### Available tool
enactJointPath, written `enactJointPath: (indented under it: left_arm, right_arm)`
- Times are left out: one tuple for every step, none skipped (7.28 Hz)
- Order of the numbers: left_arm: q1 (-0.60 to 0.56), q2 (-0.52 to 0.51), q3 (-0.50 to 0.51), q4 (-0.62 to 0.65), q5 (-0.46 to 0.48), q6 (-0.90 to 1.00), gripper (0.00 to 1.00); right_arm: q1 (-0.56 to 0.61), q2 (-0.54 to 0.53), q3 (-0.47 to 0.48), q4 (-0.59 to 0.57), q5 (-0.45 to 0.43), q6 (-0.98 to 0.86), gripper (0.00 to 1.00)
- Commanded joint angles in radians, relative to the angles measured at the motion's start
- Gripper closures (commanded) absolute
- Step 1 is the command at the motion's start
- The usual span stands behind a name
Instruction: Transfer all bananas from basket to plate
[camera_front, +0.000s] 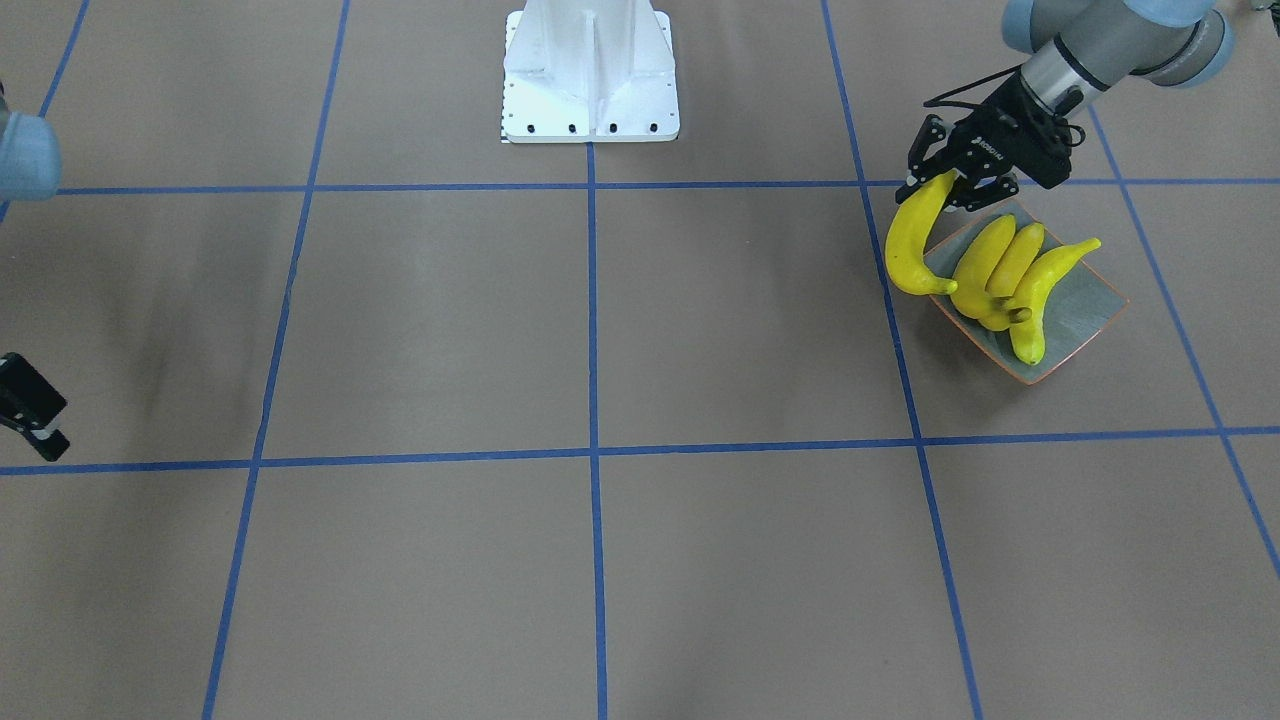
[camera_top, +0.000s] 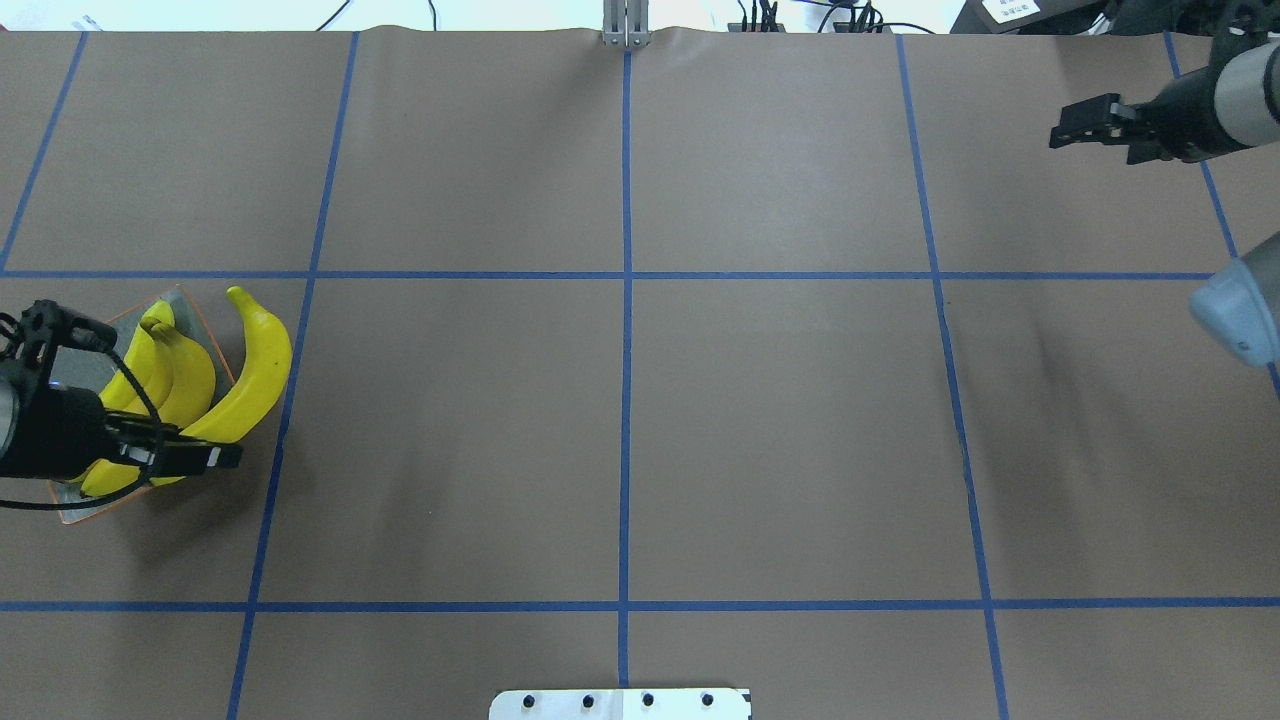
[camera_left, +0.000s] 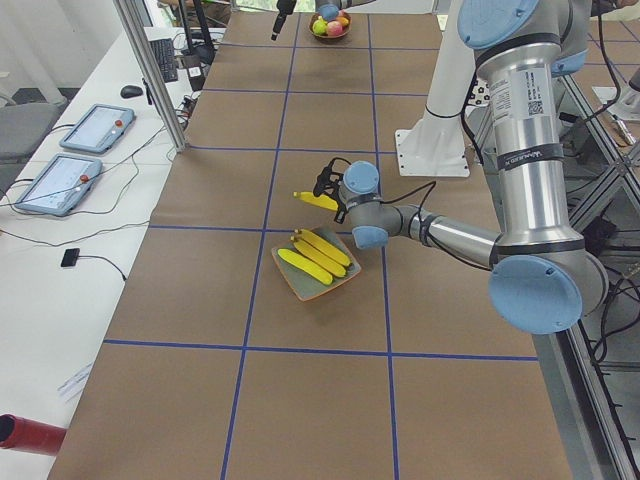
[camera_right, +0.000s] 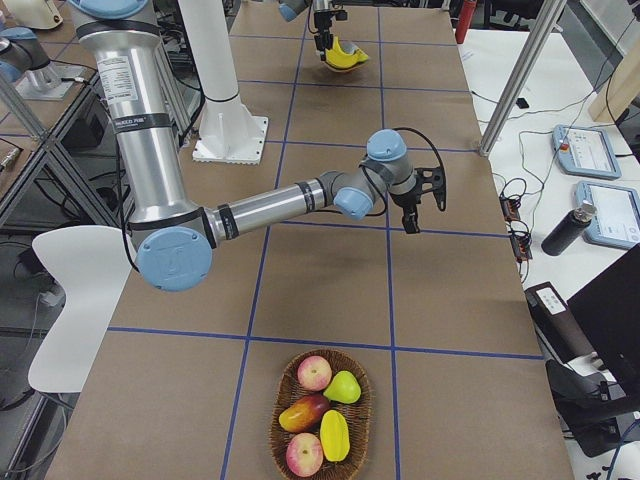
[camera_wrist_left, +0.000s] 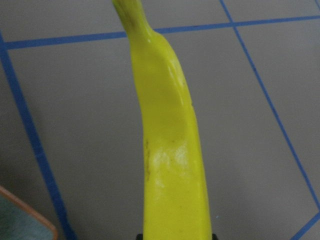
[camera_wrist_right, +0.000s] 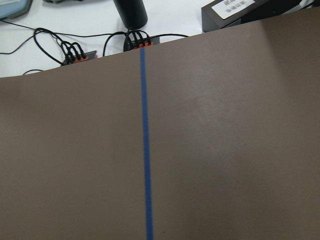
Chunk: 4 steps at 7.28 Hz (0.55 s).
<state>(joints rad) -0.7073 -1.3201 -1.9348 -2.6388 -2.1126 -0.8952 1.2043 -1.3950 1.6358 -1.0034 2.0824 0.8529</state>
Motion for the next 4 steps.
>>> enactJointPath:
  left_arm:
    - [0.0, 0.067, 0.028, -0.018, 0.005, 0.094, 1.0]
    - [0.0, 0.056, 0.065, -0.018, 0.006, 0.12, 1.0]
    - [0.0, 0.047, 0.088, -0.018, 0.008, 0.14, 1.0]
    - [0.0, 0.036, 0.106, -0.018, 0.008, 0.154, 1.0]
  right_arm:
    - [0.116, -0.021, -0.092, -0.001, 0.085, -0.22, 0.0]
    - [0.127, -0.021, -0.1, -0.001, 0.088, -0.227, 0.0]
    - [0.127, -0.019, -0.1, 0.0, 0.088, -0.227, 0.0]
    - [0.127, -0.019, -0.1, 0.0, 0.088, -0.227, 0.0]
